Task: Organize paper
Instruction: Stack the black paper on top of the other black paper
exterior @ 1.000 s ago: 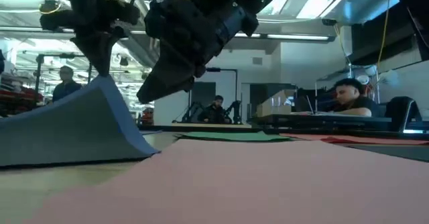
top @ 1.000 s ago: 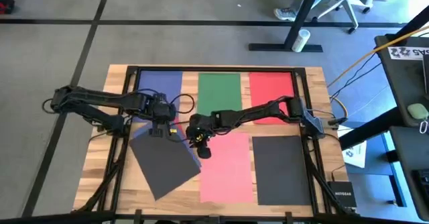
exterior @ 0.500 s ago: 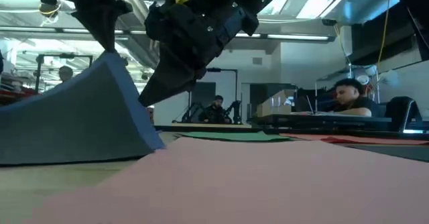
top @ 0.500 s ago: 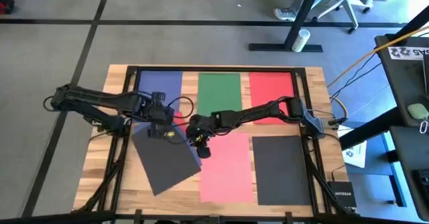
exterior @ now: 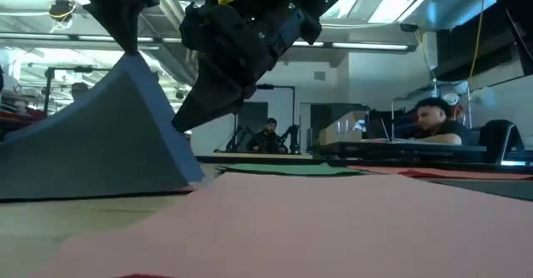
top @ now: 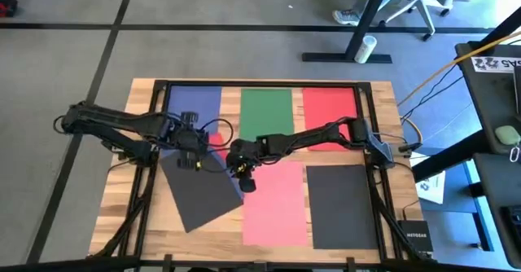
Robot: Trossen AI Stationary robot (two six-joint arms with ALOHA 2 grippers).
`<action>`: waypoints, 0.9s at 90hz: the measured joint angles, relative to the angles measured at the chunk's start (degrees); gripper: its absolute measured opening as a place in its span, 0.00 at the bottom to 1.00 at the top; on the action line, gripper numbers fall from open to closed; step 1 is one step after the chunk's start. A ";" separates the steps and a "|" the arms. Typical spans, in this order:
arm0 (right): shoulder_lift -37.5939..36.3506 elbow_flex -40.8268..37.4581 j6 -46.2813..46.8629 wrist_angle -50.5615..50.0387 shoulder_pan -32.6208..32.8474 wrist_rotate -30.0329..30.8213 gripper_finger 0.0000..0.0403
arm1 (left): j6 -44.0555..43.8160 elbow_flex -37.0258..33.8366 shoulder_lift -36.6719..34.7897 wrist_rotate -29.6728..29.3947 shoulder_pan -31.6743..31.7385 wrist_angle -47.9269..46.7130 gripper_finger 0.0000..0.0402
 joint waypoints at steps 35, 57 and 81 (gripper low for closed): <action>0.00 0.00 0.21 0.36 0.00 0.23 0.18 | -0.08 -4.56 0.15 1.22 0.27 1.54 0.00; 0.00 0.00 0.21 0.34 0.00 0.26 0.18 | 0.17 -4.42 0.15 -2.23 0.14 -0.61 0.00; 0.00 0.00 2.65 0.45 0.00 0.22 0.19 | 0.14 -2.04 0.07 -3.47 0.18 -1.78 0.00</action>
